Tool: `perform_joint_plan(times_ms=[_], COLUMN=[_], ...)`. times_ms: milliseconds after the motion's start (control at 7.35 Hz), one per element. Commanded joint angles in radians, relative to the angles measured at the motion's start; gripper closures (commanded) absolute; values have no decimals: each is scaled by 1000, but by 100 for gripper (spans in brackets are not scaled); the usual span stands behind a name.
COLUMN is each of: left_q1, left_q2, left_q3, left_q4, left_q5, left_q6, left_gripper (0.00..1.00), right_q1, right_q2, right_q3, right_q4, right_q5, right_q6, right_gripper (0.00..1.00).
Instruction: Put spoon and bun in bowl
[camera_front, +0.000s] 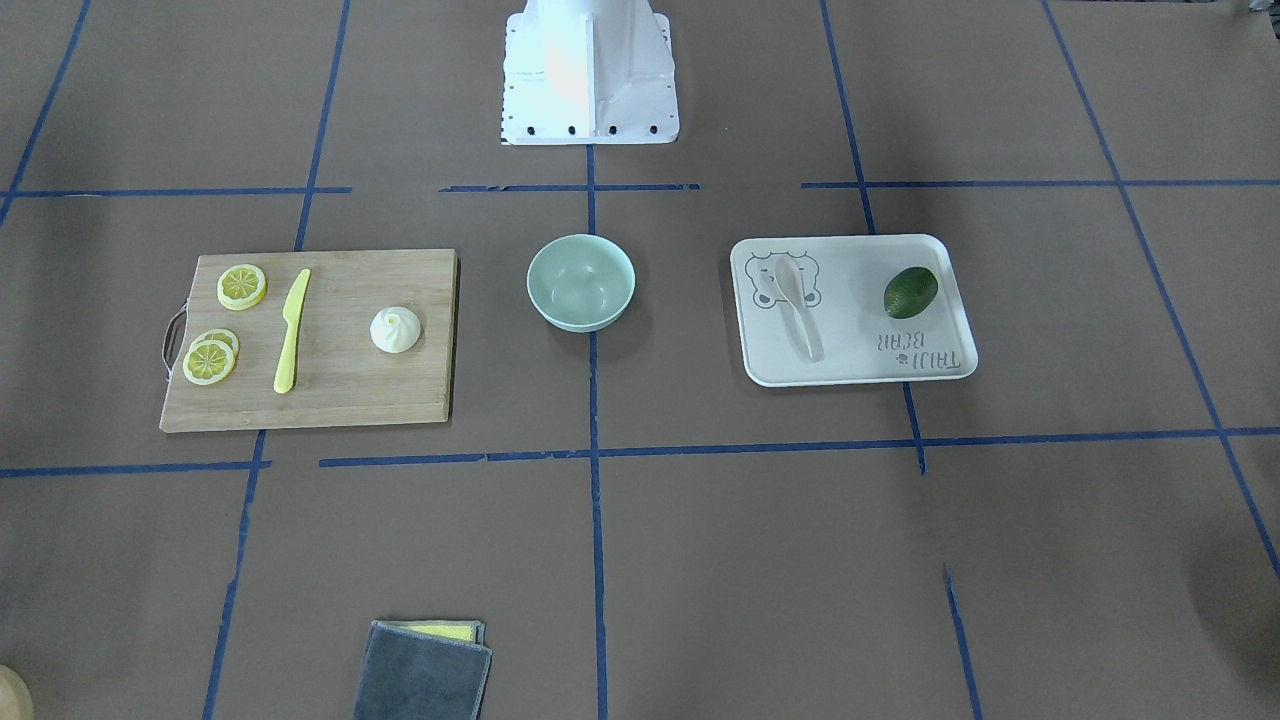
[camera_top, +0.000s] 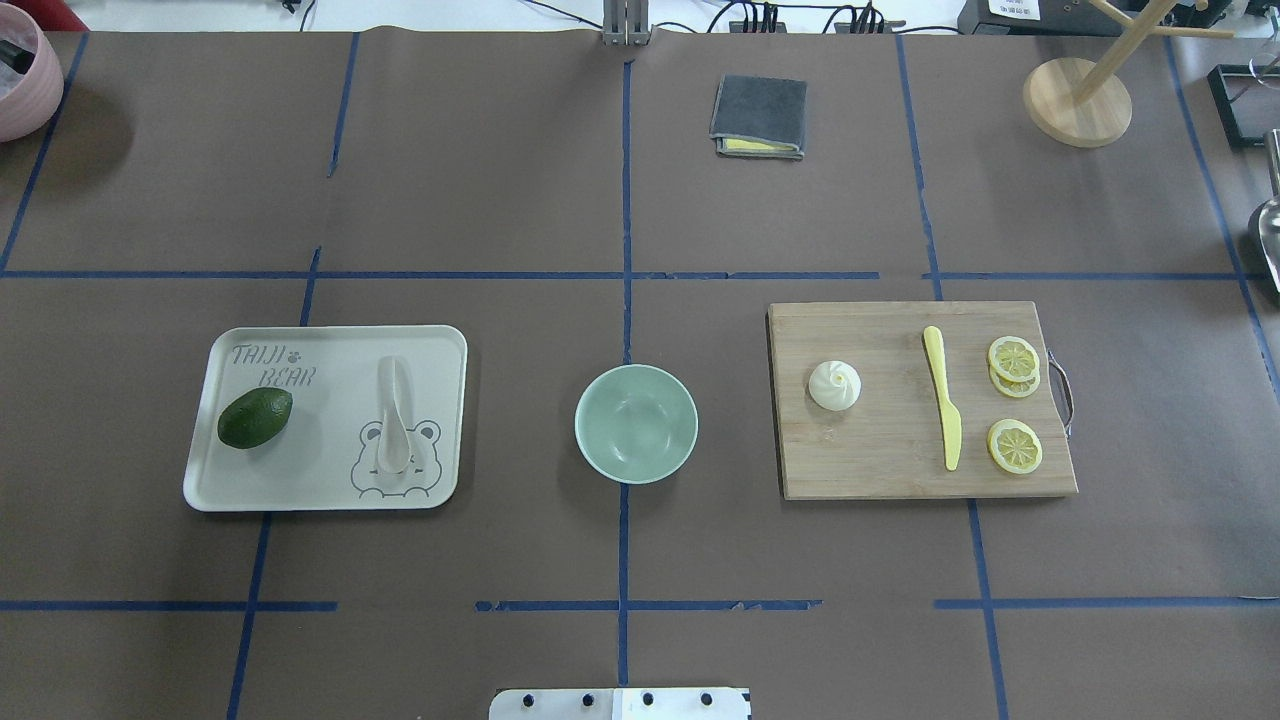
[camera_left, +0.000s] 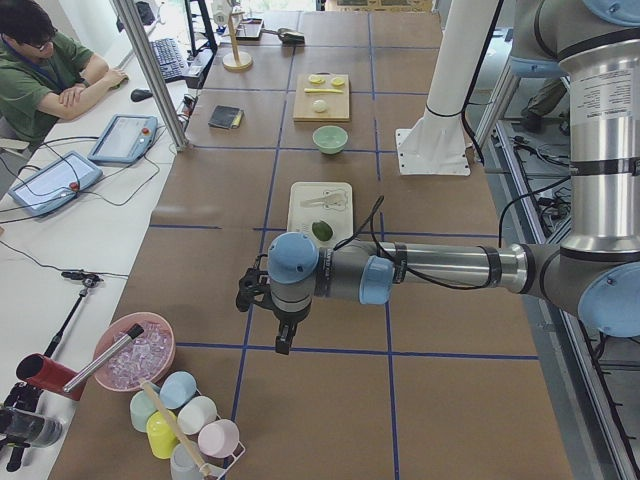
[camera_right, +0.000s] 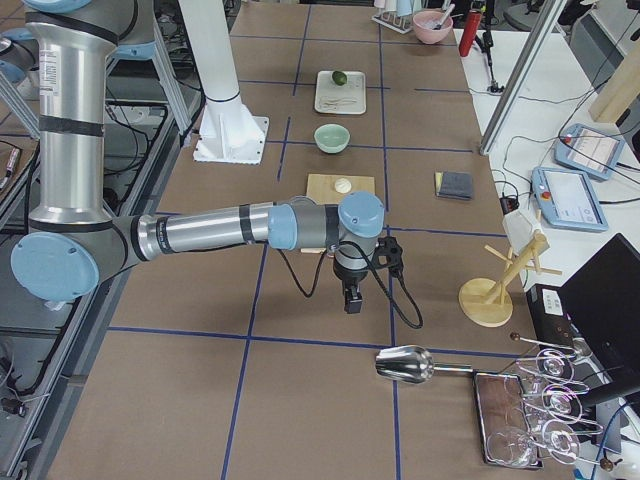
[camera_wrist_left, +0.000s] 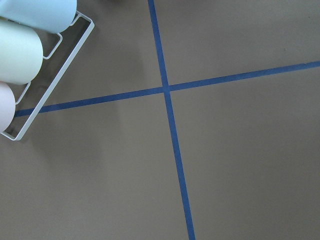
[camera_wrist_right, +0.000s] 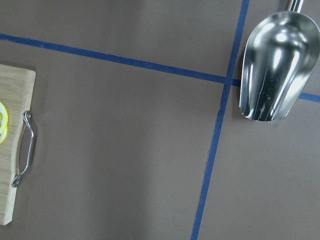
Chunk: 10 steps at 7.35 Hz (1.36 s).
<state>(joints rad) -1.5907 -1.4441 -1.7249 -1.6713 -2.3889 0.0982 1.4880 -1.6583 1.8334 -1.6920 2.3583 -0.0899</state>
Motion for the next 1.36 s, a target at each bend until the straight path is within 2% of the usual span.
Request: perform_joint_plan(times_ms=[0,408,544,816,952,1088,1224], left_q1=[0,2,39,106,106,106,107], left_q2=[-1,4,-5,-9,-31,-32,-85], left_q3=[-2,18,1,-12,-1,1,16], left_q4=[-25,-206,-241,-387,-522,-656,-739], left_q5=[-1,11,8,2,7,7,1], left_q6=[2,0,0,-8,-9,-11,-21], left_gripper=[0,0,0,0,0,0,0], right_q1=[0,-2,-23,-32,-32,-37,-47], right_q2=[0,5,32,75,112,117,150], right_q3=[-2,7,41,46,14,1,-25], right_q4=[0,2,9,149,249,270,270], right_q5=[-4,2,5,-4,-16,-13,-7], right_q6=[4,2,10,13,15,18,44], right_gripper=[0,0,0,0,0,0,0])
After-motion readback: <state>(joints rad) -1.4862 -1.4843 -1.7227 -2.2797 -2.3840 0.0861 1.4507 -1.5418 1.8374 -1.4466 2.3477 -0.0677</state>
